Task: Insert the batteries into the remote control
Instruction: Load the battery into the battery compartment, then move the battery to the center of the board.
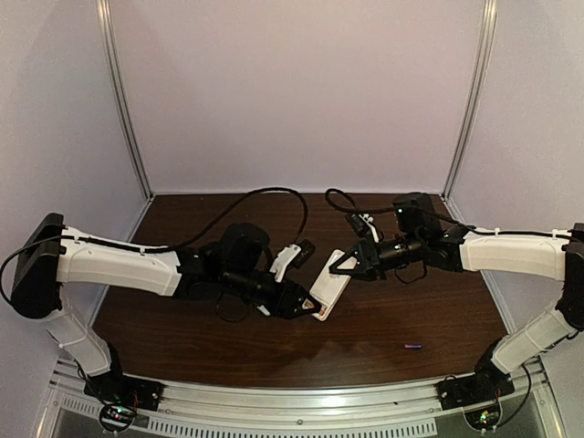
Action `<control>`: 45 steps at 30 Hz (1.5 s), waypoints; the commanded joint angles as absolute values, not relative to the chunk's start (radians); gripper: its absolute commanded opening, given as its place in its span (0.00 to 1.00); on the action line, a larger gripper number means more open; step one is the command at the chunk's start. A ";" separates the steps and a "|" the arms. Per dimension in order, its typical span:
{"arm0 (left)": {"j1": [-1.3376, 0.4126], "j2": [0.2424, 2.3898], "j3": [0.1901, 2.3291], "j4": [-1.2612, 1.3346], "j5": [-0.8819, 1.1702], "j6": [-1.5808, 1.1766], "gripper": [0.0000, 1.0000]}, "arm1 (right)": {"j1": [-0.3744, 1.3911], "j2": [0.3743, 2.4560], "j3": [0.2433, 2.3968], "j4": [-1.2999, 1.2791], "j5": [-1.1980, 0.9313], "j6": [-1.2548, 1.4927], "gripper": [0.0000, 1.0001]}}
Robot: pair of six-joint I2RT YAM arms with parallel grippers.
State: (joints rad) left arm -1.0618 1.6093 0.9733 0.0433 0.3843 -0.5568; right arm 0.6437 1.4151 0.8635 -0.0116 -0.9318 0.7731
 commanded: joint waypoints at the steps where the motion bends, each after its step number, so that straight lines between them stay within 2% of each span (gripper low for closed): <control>1: -1.059 1.622 0.959 0.094 0.418 -0.543 0.42 | 0.642 1.390 0.876 0.032 -0.953 0.782 0.00; 3: -1.060 1.611 0.959 0.100 0.423 -0.534 0.47 | 0.641 1.390 0.875 0.032 -0.953 0.779 0.00; 10: -1.049 1.472 0.962 0.101 0.396 -0.466 0.77 | 0.630 1.388 0.856 0.009 -0.938 0.749 0.00; 16: -1.037 1.358 0.938 0.089 0.313 -0.361 0.86 | 0.555 1.365 0.834 -0.010 -0.933 0.721 0.00; 22: -1.063 1.408 0.950 0.064 0.288 -0.238 0.83 | 0.417 1.327 0.804 -0.037 -0.934 0.683 0.00; 27: -1.179 1.550 1.015 0.082 0.186 -0.052 0.78 | 0.306 1.282 0.773 -0.032 -0.916 0.687 0.00; 31: -1.267 1.761 1.210 0.016 0.131 0.105 0.71 | 0.211 1.235 0.757 -0.007 -0.885 0.720 0.00; 36: -1.304 2.006 1.433 -0.025 0.191 0.174 0.59 | 0.133 1.194 0.744 -0.003 -0.892 0.738 0.00; 45: -1.336 2.297 1.738 -0.068 0.178 0.218 0.55 | 0.014 1.151 0.729 -0.019 -0.932 0.735 0.00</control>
State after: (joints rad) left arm -1.3281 2.2223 1.6436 -0.0490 0.1799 0.1772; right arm 0.0429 1.1774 0.7494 -0.0341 -0.9047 0.7326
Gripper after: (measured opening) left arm 0.556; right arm 0.161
